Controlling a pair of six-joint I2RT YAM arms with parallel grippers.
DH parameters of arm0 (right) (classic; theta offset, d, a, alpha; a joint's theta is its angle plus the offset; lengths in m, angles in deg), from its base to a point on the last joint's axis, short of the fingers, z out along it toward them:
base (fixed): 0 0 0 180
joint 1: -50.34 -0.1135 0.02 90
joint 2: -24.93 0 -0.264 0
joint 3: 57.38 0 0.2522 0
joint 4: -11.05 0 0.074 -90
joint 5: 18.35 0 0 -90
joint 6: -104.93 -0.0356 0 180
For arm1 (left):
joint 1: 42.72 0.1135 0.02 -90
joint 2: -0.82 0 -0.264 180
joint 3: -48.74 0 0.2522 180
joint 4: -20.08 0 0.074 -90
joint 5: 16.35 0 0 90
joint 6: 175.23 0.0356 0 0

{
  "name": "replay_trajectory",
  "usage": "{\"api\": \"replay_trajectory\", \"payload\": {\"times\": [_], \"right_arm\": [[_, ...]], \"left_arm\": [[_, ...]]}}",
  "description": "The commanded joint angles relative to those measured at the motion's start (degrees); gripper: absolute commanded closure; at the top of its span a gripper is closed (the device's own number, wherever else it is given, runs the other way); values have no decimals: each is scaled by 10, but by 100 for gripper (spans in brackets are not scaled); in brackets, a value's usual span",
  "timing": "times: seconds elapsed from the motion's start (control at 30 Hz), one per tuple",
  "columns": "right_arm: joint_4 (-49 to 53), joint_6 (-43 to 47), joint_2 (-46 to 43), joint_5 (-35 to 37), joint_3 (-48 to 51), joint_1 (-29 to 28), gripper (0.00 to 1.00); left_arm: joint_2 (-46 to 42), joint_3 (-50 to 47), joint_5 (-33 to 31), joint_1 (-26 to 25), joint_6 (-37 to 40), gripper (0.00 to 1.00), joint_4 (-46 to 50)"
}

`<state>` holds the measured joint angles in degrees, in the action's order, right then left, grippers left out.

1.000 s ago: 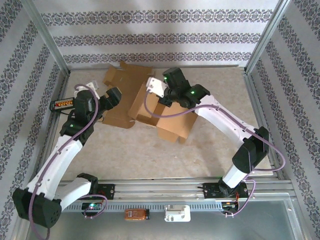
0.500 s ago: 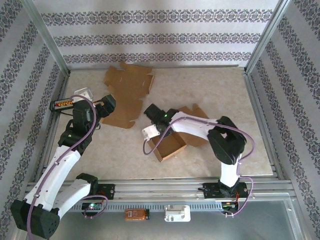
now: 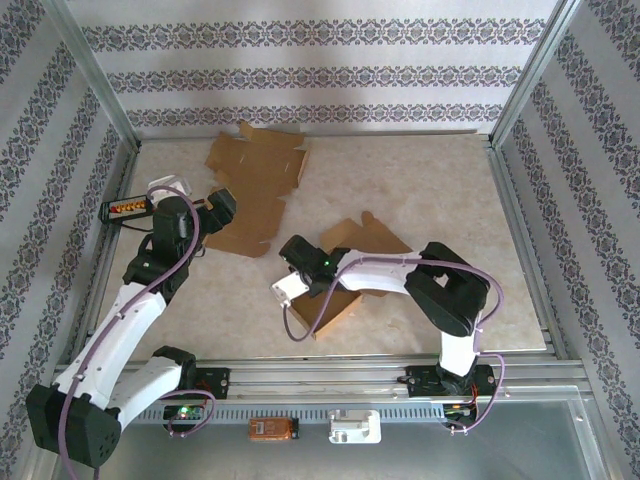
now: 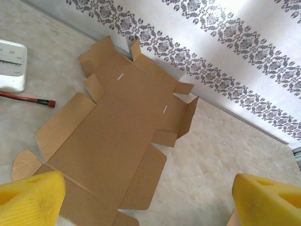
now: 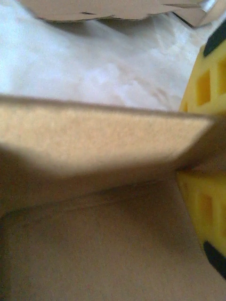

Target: Fold the paper box

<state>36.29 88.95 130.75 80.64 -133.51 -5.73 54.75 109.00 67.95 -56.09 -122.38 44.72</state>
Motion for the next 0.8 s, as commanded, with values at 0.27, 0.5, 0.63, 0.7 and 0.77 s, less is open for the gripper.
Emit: {"api": "replay_trajectory", "payload": {"times": [0.27, 0.5, 0.63, 0.7, 0.77], "right_arm": [[-10, -84, -160, -3, 52, 5, 39], [-10, -723, -272, -46, 20, 141, 31], [74, -1034, -325, -120, 41, 279, 24], [103, -1121, -350, -164, 68, 339, 22], [126, -1191, -378, -200, 102, 396, 20]], "left_arm": [[62, 0, 104, 9, 79, 7, -112], [167, 113, 202, 8, 147, 7, -5], [229, 169, 283, 8, 150, 10, 35], [255, 186, 337, 6, 144, 11, 33], [282, 206, 378, 0, 142, 13, 40]]}}
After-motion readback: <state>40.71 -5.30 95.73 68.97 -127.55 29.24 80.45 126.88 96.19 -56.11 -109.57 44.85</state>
